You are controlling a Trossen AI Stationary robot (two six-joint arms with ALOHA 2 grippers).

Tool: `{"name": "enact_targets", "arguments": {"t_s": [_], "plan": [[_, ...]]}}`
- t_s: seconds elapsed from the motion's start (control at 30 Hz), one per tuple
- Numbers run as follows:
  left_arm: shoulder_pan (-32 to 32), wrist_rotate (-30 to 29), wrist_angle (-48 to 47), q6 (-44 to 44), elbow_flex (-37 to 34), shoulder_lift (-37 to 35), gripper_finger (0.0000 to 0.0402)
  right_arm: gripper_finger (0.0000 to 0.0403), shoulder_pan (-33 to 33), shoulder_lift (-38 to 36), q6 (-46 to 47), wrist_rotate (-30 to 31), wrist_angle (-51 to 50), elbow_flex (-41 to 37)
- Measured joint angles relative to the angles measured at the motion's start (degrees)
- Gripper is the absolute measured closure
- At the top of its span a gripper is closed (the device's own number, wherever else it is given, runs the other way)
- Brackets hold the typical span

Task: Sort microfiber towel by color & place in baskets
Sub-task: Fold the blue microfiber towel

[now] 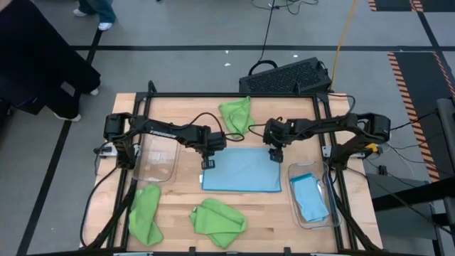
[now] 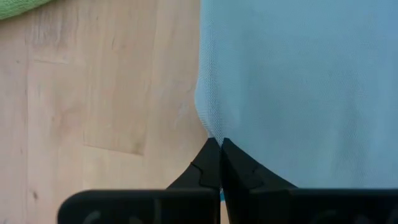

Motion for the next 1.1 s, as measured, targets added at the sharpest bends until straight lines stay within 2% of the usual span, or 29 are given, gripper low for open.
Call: {"name": "enact_targets", "arguments": {"t_s": [0.1, 0.27, 0.53, 0.67, 0.93, 1.03, 1.1], "plan": [[0.0, -0.2, 0.0, -0.2, 0.0, 0.0, 0.04, 0.0147, -0.2, 1.3, -0.9, -1.4, 0.1, 0.3], [0.0, -0.2, -0.1, -0.5, 0.1, -0.1, 0.0401, 0.0159, 0.4, 2.1, -7.7, -1.8, 1.5, 0.1], [2.0, -3.4, -0.2, -1.9, 0.1, -0.1, 0.0401, 0.0245, 1.6, 2.2, -22.6, -4.6, 0.7, 0.2], [3.9, -3.8, -0.6, -2.7, 0.1, -0.1, 0.0401, 0.0294, 2.0, 2.2, -21.9, -4.2, 0.8, -0.7], [5.1, -4.0, -6.0, -0.8, 0.2, -0.2, 0.0401, 0.0388, 2.1, 2.3, -10.5, -0.9, 0.8, -2.9], [4.8, -4.1, -6.1, 0.6, 0.2, -0.2, 0.04, 0.0397, 2.1, 2.3, -8.8, -0.4, 0.9, -3.0], [4.5, -4.1, -6.3, 0.9, 0.2, -0.2, 0.0401, 0.0395, 2.1, 2.2, -7.9, 2.3, 1.7, -3.0]]}}
